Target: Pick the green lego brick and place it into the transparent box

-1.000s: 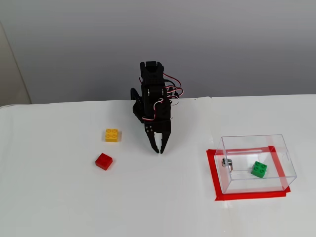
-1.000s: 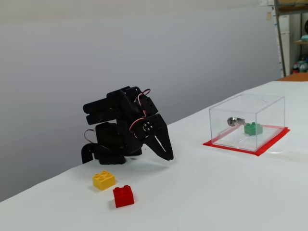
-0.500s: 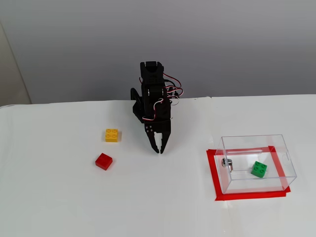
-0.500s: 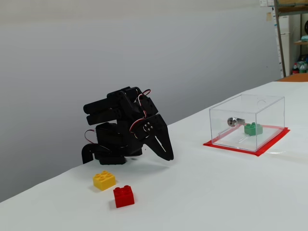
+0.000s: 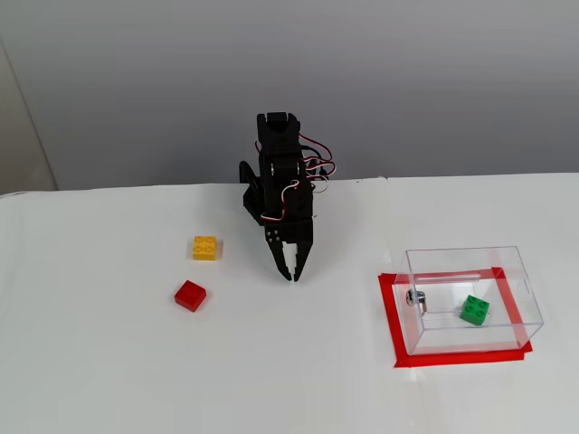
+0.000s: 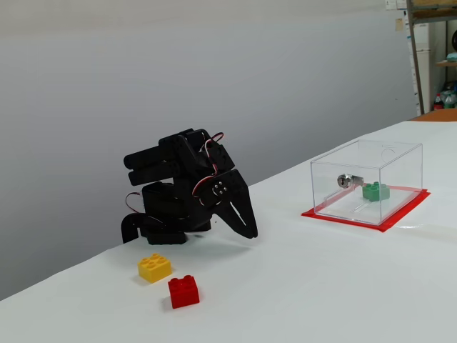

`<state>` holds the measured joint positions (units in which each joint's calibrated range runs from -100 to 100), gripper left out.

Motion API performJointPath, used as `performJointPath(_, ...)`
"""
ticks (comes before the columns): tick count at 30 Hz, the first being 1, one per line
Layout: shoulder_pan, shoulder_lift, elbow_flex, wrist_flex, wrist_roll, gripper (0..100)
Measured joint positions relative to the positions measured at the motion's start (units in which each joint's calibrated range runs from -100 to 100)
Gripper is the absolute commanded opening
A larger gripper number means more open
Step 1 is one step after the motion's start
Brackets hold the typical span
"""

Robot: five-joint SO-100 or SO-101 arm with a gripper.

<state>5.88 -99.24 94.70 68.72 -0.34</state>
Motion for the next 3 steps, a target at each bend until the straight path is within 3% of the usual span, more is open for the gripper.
performJointPath(3, 0.0, 0.0, 0.0, 0.0, 0.0, 2)
